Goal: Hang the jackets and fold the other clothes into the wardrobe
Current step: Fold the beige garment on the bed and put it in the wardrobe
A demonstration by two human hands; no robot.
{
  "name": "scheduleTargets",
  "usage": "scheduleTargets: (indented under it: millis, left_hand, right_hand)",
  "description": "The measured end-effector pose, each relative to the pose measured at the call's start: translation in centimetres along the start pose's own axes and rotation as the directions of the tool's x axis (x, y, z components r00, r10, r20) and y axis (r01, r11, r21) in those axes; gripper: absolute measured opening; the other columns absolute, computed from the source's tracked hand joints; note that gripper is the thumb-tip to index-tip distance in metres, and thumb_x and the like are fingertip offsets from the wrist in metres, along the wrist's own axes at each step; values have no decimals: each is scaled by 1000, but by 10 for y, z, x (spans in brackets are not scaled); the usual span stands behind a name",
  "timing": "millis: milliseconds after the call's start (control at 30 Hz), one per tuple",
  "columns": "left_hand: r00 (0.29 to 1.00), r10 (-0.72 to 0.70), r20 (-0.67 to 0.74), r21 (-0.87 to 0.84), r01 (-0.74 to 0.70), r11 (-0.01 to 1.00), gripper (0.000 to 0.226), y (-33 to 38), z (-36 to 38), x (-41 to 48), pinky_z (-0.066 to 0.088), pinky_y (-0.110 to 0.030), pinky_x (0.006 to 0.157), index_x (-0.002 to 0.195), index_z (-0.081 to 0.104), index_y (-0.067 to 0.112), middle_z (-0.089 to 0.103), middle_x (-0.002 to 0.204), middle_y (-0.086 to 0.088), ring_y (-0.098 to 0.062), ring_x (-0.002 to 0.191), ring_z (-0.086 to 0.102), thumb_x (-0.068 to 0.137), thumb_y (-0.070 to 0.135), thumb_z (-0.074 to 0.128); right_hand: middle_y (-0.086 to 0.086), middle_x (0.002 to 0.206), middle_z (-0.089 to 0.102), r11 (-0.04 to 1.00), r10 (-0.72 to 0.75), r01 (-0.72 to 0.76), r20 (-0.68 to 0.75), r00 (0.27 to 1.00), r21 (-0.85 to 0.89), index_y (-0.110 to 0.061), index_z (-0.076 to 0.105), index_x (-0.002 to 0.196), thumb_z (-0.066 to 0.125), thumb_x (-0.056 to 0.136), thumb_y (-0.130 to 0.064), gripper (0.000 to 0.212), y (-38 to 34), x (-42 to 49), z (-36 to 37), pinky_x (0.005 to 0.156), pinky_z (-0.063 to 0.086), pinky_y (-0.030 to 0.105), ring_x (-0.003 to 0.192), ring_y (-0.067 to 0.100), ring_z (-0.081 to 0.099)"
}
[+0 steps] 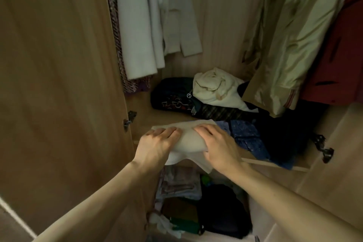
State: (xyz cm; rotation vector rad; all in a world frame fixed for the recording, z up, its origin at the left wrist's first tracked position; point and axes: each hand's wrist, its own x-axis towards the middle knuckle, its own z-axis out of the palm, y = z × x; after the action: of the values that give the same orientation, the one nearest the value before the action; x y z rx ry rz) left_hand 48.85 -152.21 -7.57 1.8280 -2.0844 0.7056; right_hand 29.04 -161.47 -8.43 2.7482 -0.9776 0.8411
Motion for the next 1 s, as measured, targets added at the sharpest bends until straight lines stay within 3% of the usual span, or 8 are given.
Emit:
scheduleTargets:
  millis: [133, 300, 467, 633, 733, 900, 967, 1000]
  left_hand:
    - [998, 22, -63, -30, -24, 999, 52, -41, 27, 35, 56, -35, 61, 111, 72, 10, 74, 106, -7, -29, 83, 72, 73, 18, 39]
    - [995, 12, -97, -33, -15, 999, 49, -77, 63, 73, 55, -32, 64, 107, 75, 10, 75, 103, -7, -26, 83, 72, 72, 16, 41]
    - [1000, 9, -25, -66, -11, 998, 50, -103, 104, 97, 55, -30, 65, 109, 74, 12, 75, 105, -5, -24, 84, 73, 63, 14, 55]
    - [999, -11, -35, -64, 8, 998, 50, -126, 135, 139, 57, -33, 64, 107, 75, 12, 76, 103, -5, -24, 78, 73, 69, 18, 43]
    - [997, -13, -80, -19, 12, 1000, 50, -140, 146, 172, 58, -34, 64, 108, 75, 8, 75, 105, -9, -26, 81, 73, 72, 14, 42]
    - [987, -4, -158, 11, 6, 1000, 39, -155, 179, 193, 52, -43, 93, 121, 70, 10, 67, 126, -11, -30, 114, 65, 86, 8, 53]
    - [999, 42, -31, -6, -42, 999, 44, -148, 201, 167, 51, -40, 97, 126, 68, 14, 65, 132, -9, -29, 118, 63, 85, 10, 50]
    - [993, 64, 94, -48, -60, 997, 49, -143, 213, 149, 49, -37, 99, 133, 63, 16, 61, 138, -8, -27, 122, 61, 86, 11, 47]
  right_hand:
    - [3, 138, 52, 999, -46, 48, 70, 996, -21, -18, 47, 143, 65, 82, -6, 65, 15, 56, 23, 98, 45, 32, 127, 22, 48]
    - [4, 137, 54, 1000, -22, 22, 93, 995, 2, -19, 48, 143, 67, 80, -10, 66, 35, 106, 54, 100, 45, 35, 125, 23, 50]
    - [3, 136, 54, 1000, -13, 12, 147, 989, 3, -20, 48, 142, 65, 81, -12, 64, 56, 138, 92, 98, 47, 37, 125, 23, 50]
    - [4, 132, 58, 998, 8, -14, 102, 995, 54, -21, 55, 135, 69, 77, -13, 61, 85, 182, 118, 90, 52, 41, 121, 27, 54]
    - [9, 131, 59, 996, 15, -20, 55, 998, 86, -17, 57, 134, 73, 73, -11, 63, 102, 217, 124, 92, 51, 43, 119, 31, 55]
    - [18, 134, 57, 998, 25, -16, -157, 987, 58, -9, 62, 128, 77, 71, -5, 58, 116, 231, 152, 104, 45, 49, 126, 38, 52]
    - [17, 135, 57, 998, 5, 0, -89, 996, 58, -9, 63, 127, 77, 73, -7, 56, 114, 202, 180, 103, 47, 47, 127, 37, 53]
    - [16, 138, 55, 998, -9, 7, 26, 1000, 62, -11, 61, 130, 78, 76, -17, 57, 112, 181, 196, 104, 45, 44, 128, 35, 52]
